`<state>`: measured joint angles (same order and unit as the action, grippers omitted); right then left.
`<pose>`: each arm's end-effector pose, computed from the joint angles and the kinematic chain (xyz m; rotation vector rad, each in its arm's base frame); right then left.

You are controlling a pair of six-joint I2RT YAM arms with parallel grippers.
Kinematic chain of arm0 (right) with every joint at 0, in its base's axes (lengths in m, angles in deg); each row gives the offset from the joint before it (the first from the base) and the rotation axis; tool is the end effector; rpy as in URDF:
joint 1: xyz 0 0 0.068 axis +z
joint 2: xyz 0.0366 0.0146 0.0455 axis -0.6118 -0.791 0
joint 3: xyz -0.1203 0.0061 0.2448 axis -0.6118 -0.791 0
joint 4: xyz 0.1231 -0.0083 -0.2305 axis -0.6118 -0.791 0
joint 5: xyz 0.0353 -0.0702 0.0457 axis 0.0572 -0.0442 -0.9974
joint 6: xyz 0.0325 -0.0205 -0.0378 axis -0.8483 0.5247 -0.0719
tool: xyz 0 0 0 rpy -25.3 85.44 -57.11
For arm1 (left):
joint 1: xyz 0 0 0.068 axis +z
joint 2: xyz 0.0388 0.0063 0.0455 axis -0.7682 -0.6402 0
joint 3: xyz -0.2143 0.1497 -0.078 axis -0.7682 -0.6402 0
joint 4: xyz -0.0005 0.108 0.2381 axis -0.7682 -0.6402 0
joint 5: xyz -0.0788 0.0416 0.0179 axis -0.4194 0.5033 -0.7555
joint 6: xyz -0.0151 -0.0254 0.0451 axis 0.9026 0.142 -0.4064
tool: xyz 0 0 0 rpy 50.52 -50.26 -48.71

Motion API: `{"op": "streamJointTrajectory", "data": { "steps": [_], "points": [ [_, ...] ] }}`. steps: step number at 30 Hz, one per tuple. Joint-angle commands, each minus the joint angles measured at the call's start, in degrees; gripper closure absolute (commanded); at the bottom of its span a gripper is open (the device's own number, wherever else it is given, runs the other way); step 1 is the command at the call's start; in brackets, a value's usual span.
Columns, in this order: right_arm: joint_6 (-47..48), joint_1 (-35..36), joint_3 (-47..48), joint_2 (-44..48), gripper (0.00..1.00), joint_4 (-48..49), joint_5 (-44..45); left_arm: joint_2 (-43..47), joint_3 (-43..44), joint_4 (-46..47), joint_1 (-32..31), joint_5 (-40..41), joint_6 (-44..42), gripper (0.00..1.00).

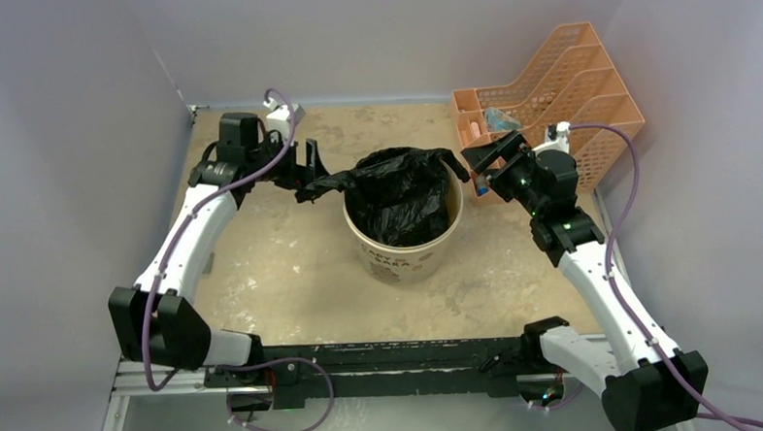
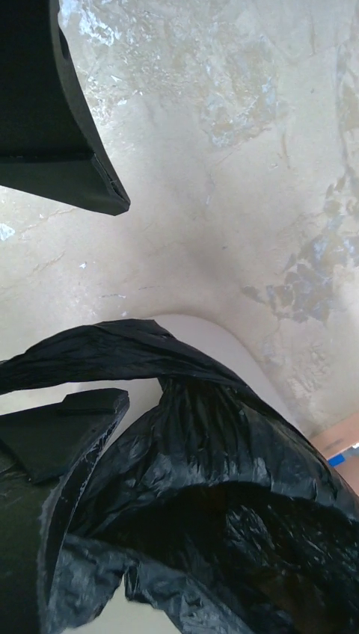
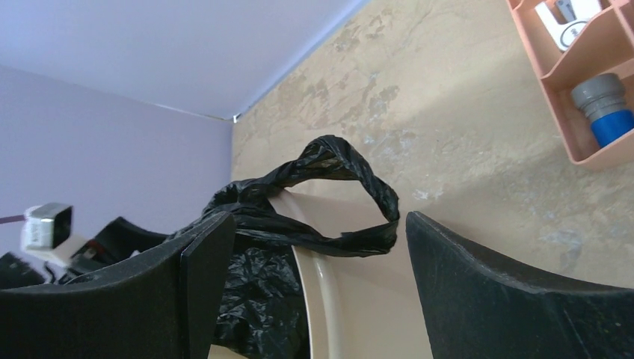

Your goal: Put the trash bags into the trash bin

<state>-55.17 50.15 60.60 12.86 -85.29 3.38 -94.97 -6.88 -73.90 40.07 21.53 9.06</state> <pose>0.2222 0.0506 0.3481 0.5962 1.6856 0.8857 0.2905 -0.0700 0.3415 0.3454 2.1835 -0.7513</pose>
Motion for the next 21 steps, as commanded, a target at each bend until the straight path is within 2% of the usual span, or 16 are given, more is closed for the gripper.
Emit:
{"op": "streamJointTrajectory", "data": {
  "steps": [1,5,9,11,15,17,21],
  "points": [
    [-5.31,-0.21,-0.56,0.91,0.14,3.90,-1.65,-4.31,6.42,-8.63,0.19,-1.61,-6.73,0.13],
    [-5.30,-0.20,-0.88,0.65,0.14,4.98,-4.78,-1.78,3.39,-2.68,0.17,-0.68,-2.91,0.12],
    [-7.43,-0.16,-1.22,0.73,0.13,2.57,-1.24,1.77,0.72,3.64,0.20,4.59,4.88,0.08],
    [-9.18,-0.20,-2.29,1.20,0.13,3.52,-0.74,2.66,-0.02,6.21,0.20,1.45,6.51,0.07],
    [-14.04,-0.18,-2.66,-0.81,0.13,2.99,-1.38,3.76,-2.31,10.65,0.20,0.75,10.02,0.07],
    [-16.34,-0.14,-1.84,-2.72,0.16,1.46,-0.81,3.71,-2.89,12.48,0.20,0.64,11.29,0.07],
    [-21.84,-0.21,-3.69,-4.00,0.15,5.50,-6.67,2.55,-4.04,16.48,0.20,-6.58,11.32,0.07]
  ]
}}
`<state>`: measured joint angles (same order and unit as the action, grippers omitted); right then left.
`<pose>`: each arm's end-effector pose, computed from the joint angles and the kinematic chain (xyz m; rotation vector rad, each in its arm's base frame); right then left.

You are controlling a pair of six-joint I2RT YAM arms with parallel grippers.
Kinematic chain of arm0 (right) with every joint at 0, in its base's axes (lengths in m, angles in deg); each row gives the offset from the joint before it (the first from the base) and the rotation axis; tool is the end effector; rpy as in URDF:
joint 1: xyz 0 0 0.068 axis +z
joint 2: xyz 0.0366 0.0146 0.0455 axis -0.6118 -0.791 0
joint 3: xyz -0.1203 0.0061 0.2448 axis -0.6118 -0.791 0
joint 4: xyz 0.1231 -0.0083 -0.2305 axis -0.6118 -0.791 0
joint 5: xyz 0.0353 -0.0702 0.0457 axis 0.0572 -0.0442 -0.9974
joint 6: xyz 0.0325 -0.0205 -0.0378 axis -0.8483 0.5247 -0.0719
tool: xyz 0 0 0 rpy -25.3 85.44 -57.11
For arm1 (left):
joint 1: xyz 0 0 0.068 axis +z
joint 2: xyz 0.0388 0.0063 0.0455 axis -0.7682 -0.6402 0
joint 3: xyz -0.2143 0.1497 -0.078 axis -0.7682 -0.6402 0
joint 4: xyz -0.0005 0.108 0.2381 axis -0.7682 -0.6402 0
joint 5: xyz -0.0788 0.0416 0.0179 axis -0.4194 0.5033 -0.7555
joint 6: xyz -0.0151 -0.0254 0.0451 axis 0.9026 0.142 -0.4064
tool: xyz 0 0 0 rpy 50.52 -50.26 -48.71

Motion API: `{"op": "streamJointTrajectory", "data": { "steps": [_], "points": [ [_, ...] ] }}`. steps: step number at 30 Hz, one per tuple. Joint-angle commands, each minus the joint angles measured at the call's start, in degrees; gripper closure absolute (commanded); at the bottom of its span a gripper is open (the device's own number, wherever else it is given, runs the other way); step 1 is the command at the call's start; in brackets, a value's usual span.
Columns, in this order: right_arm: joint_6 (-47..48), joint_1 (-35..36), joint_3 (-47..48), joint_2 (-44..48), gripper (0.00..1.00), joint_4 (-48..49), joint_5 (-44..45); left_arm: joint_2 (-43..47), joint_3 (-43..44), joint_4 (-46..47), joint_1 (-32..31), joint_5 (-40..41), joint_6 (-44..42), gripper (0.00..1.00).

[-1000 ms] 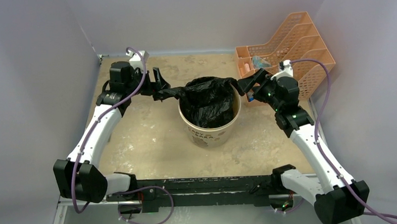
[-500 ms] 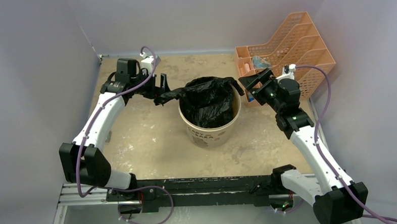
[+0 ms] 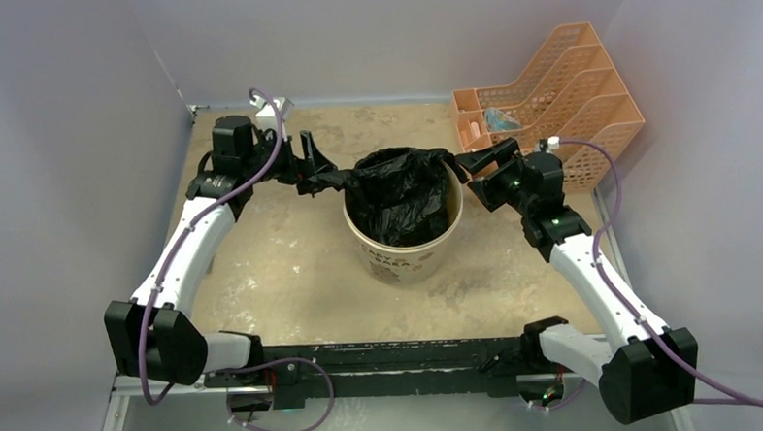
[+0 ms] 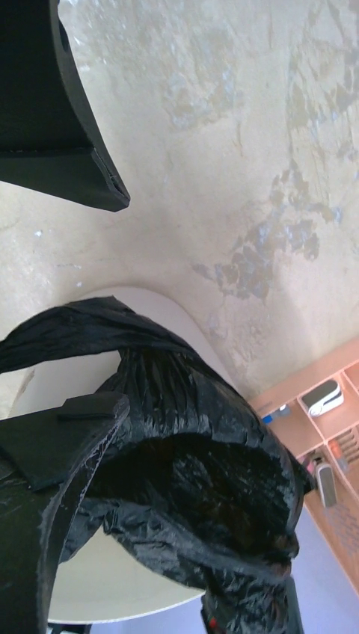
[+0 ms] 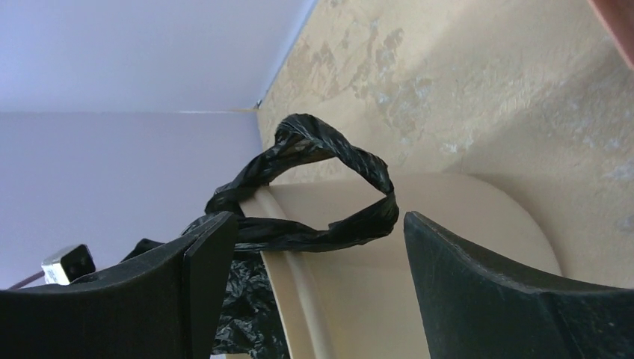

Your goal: Put the trash bags into the trash bin

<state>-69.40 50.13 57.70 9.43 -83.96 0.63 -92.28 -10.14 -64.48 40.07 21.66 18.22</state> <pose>0.2350 0.0550 0.3196 0.8326 1.7378 1.0617 0.2875 -0.0694 0.3497 0.2142 2.0762 -0.8249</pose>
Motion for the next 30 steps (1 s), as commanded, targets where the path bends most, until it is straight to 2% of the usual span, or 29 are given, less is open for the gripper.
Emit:
{"op": "streamJointTrajectory", "data": {
  "steps": [1,4,8,13,15,21,22,25,30],
  "points": [
    [-8.84,-0.19,-1.68,-0.63,0.15,5.85,-5.55,-1.21,0.06,5.88,0.20,-7.72,1.17,0.07],
    [-12.81,-0.11,-3.50,-1.37,0.14,7.53,-8.60,-4.23,2.38,1.89,0.20,-7.24,-0.20,0.07],
    [-16.95,-0.22,-5.94,-1.70,0.18,10.59,-9.57,-4.11,0.10,6.40,0.15,-9.11,1.30,0.07],
    [-20.65,-0.27,-9.18,-0.58,0.43,15.52,-8.53,0.74,-3.97,11.83,0.20,0.71,5.83,0.07],
    [-21.21,-0.23,-10.23,0.80,0.58,17.01,-5.98,2.34,-4.62,13.34,0.21,3.10,7.52,0.07],
    [-19.11,-0.50,-10.87,3.05,0.97,18.04,-3.06,3.13,-2.96,13.71,0.26,4.33,8.46,0.06],
    [-18.41,-0.49,-10.77,3.39,1.00,17.84,-3.03,3.25,-2.63,13.37,0.24,5.33,8.56,0.06],
    [-14.74,-0.54,-10.39,4.05,1.00,17.02,-2.74,4.69,-3.00,12.92,0.24,12.47,10.56,0.05],
    [-5.43,-0.54,-7.92,5.20,1.00,10.12,-2.00,6.86,-1.80,8.07,0.29,21.45,15.08,0.05]
  ]
}}
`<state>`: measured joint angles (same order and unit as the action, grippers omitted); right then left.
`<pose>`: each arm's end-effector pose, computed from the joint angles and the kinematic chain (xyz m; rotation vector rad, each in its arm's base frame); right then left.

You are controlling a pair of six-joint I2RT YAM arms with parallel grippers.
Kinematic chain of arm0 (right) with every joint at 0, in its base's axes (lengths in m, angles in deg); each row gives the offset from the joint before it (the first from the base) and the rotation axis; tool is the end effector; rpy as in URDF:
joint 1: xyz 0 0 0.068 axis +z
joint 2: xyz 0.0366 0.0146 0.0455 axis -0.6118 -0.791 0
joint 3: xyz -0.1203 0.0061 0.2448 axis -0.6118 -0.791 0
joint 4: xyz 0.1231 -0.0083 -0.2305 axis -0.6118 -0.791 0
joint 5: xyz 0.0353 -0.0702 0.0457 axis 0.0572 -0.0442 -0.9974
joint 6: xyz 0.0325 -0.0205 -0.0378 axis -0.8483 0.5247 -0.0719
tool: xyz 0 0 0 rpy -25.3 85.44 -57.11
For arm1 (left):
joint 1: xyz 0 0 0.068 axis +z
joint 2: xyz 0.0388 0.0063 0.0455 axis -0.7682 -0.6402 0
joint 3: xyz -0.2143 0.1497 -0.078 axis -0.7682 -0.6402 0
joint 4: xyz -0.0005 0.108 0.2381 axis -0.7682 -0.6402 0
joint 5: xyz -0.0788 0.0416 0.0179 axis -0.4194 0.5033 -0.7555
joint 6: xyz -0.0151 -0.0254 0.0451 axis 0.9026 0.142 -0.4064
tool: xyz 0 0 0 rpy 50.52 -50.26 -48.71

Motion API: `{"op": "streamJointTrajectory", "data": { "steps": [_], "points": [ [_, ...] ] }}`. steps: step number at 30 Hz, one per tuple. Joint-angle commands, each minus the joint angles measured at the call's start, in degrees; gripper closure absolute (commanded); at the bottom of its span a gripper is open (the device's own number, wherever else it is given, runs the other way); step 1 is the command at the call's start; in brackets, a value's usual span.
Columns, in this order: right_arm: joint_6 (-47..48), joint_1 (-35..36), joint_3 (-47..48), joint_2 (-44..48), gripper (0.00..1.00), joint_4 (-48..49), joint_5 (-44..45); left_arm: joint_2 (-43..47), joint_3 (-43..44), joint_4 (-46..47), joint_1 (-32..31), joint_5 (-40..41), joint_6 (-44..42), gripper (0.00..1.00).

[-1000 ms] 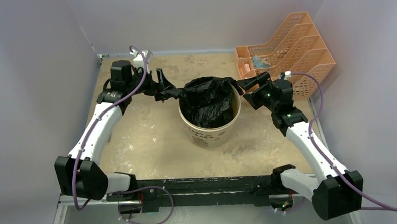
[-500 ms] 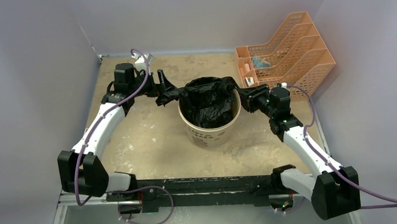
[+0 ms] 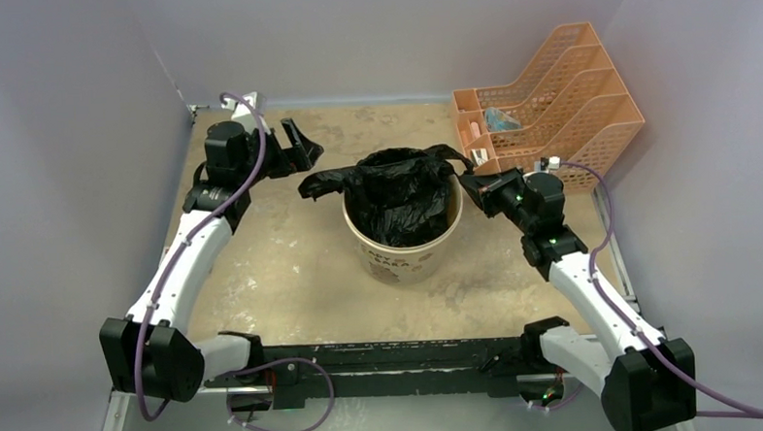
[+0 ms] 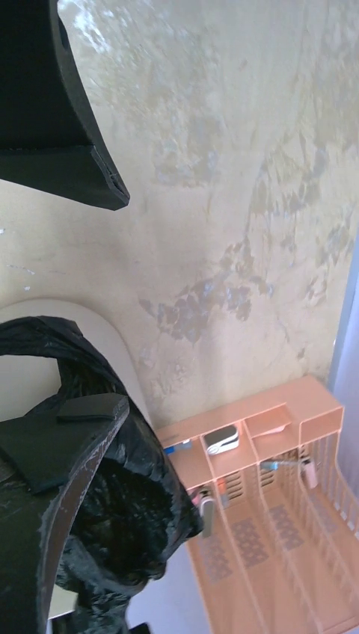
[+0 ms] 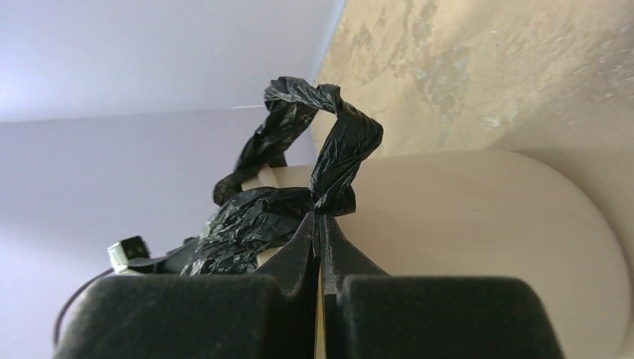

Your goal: Put the trash bags into the trash bin

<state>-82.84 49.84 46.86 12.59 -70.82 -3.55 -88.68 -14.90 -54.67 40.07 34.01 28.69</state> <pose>0.2226 0.0538 0.2882 0.9570 1.6309 1.3174 0.2827 -0.0615 0.3534 -0.0759 1.9559 -0.7282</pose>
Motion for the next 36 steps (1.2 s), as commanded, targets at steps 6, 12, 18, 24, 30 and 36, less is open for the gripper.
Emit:
{"op": "streamJointTrajectory", "data": {
  "steps": [6,12,18,24,30,36],
  "points": [
    [12.91,-0.23,2.83,6.77,1.00,-7.50,3.98,8.78,4.94,-15.11,0.29,17.14,13.79,0.04],
    [19.01,-0.24,2.47,11.11,1.00,-13.63,7.26,23.36,-4.05,-14.47,0.29,14.30,15.36,0.01],
    [22.99,-0.22,4.11,14.65,1.00,-18.07,11.84,33.23,-12.36,-10.15,0.26,8.75,21.28,0.01],
    [23.18,-0.25,6.34,13.53,0.80,-18.36,9.96,29.14,-13.48,-6.80,0.29,2.43,26.70,0.00],
    [15.69,-0.25,4.62,10.24,0.42,-13.71,3.49,25.60,-14.36,-8.26,0.29,2.60,37.26,0.01],
    [2.91,-0.34,0.60,5.67,0.10,-1.85,-7.28,30.74,-23.99,2.34,0.29,2.83,50.96,0.00]
  ]
}}
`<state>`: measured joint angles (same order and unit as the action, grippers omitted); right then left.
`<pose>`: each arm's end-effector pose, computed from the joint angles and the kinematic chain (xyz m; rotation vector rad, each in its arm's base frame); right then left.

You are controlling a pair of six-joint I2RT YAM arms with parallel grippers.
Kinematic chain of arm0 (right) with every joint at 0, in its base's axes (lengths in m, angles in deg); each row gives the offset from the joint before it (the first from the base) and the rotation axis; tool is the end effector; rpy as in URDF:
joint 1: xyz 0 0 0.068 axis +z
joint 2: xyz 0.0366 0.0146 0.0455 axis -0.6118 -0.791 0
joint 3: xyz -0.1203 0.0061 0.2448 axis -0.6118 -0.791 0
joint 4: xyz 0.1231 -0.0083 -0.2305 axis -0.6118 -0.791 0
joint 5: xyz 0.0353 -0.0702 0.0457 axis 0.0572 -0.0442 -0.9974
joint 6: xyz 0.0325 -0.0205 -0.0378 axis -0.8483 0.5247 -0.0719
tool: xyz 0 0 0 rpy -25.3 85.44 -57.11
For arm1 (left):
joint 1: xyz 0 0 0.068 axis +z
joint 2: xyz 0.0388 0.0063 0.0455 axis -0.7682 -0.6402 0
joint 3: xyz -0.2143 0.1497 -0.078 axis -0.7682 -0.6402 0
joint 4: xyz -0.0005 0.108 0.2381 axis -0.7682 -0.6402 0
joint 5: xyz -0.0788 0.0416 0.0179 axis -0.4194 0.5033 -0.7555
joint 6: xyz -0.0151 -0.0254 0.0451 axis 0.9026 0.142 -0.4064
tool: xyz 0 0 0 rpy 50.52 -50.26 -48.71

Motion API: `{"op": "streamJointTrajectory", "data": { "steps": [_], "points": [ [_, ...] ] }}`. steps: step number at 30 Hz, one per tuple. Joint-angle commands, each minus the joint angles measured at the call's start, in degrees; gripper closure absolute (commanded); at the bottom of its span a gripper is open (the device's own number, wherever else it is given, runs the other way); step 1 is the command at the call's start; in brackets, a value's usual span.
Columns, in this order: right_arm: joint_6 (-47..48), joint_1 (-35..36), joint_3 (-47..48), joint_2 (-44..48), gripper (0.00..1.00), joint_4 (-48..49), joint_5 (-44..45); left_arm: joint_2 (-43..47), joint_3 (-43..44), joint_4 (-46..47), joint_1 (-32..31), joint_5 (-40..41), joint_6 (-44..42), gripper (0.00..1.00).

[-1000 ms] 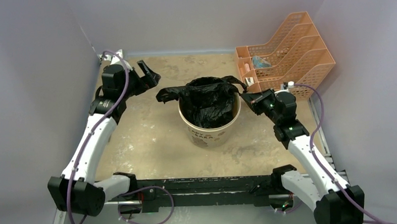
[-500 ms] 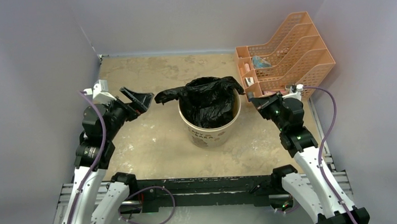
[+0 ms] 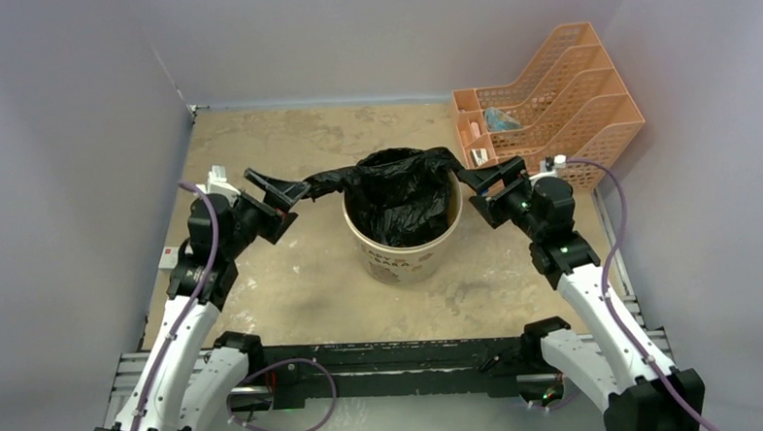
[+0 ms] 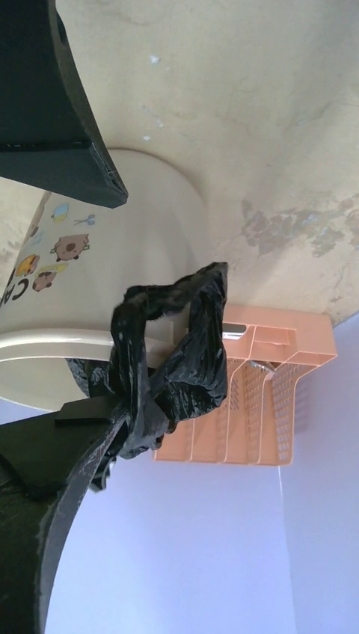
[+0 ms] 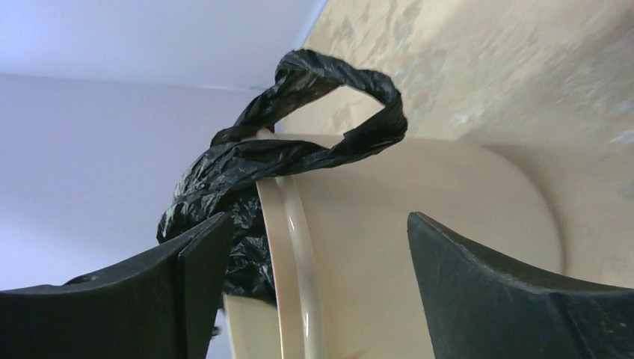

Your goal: Put the trash bags into the trash bin

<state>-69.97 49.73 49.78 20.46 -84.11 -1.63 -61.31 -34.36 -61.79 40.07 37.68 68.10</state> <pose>0.1957 0.0464 0.3083 0.7958 1.7055 1.1185 0.1743 -0.0399 0.3224 -0.8066 1.8846 -1.1101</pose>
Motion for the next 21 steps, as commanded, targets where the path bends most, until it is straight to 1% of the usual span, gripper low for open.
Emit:
{"op": "streamJointTrajectory", "data": {
  "steps": [1,5,7,10,12,14,16,18,21],
  "points": [
    [-12.45,-0.23,-3.04,-3.03,0.10,13.23,-10.25,3.83,-5.46,9.93,0.29,-0.11,13.20,0.01],
    [-19.52,-0.46,-5.74,-3.98,0.09,19.44,-10.23,4.22,-7.46,11.83,0.29,0.28,17.14,0.01],
    [-21.11,-0.50,-6.14,-3.85,0.09,21.56,-9.62,4.27,-8.23,13.72,0.29,-0.48,17.54,0.00],
    [-21.02,-0.54,-5.75,-2.60,0.09,20.46,-7.79,5.56,-8.75,13.64,0.29,0.62,17.59,0.01],
    [-20.80,-0.56,-5.69,-0.54,0.09,17.78,-5.99,7.54,-9.44,13.03,0.29,1.92,17.52,0.01],
    [-21.98,-0.56,-6.25,2.16,0.09,14.75,-2.72,9.95,-9.60,11.02,0.29,4.07,17.70,0.01],
    [-23.12,-0.53,-7.15,4.92,0.09,14.01,-0.15,12.03,-9.62,9.07,0.29,6.36,17.85,0.01],
    [-24.03,-0.52,-7.54,5.10,0.09,14.56,0.41,13.09,-9.36,7.79,0.29,8.03,17.81,0.01],
    [-22.90,-0.62,-5.11,2.09,0.08,14.65,-0.63,11.72,-8.26,6.60,0.29,8.85,18.49,0.01]
  ]
}}
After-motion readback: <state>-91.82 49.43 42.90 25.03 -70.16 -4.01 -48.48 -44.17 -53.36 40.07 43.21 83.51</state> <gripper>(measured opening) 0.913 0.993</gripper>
